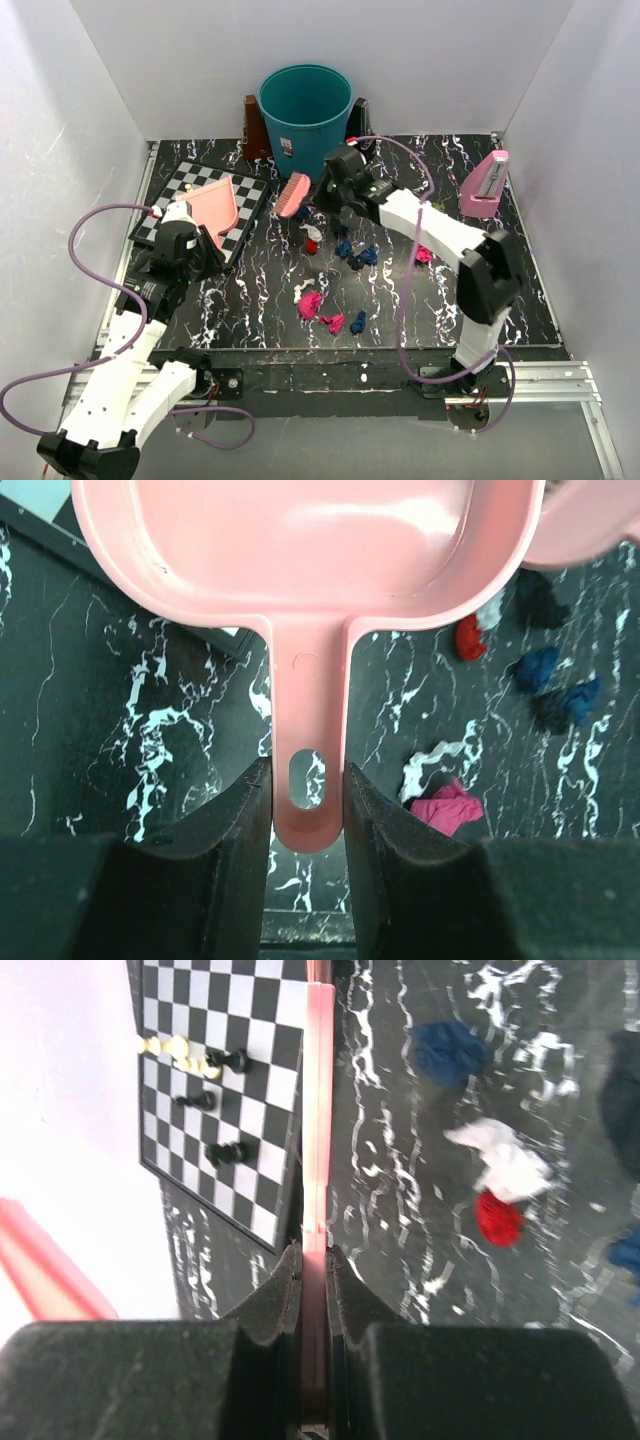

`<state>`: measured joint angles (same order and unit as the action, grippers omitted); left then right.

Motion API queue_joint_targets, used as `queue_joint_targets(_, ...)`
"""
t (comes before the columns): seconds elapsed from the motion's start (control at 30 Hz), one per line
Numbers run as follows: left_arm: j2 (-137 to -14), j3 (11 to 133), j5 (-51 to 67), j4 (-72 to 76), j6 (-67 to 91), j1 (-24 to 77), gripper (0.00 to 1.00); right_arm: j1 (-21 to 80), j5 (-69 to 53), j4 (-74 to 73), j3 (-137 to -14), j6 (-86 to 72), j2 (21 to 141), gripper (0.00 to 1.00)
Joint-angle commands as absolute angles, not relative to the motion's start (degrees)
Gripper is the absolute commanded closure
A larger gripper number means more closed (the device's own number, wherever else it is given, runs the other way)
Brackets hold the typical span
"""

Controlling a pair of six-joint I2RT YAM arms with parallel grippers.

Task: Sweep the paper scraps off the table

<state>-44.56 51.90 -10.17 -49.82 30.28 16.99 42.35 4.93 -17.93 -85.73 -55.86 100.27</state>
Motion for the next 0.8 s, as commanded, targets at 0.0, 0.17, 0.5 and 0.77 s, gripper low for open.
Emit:
queue_joint_targets(0.0,-43.0,50.9,-12.1,-45.4,31.0,16.9,0.79,40.3,-1.9,-21.3,-96.2,-68.3,110.3,0.99)
queue_joint_targets(0.17,-43.2,51.1,-12.2,-45.7,30.8,16.9,0.79,37.5,-7.0,-25.4,-99.5,-76.5,117.5,0.99)
queue_joint_targets(0.5,-44.8,51.1,-9.0,-43.9,28.7,16.9,0.80,34.4,4.3,-48.4,-91.2,-69.5,107.2,0.99)
queue_joint_targets(0.77,-45.6,52.7,-9.8,-44.4,25.2,16.9,0.80,34.3,-7.6,-33.3,-78.8,-46.8,90.5,0.99)
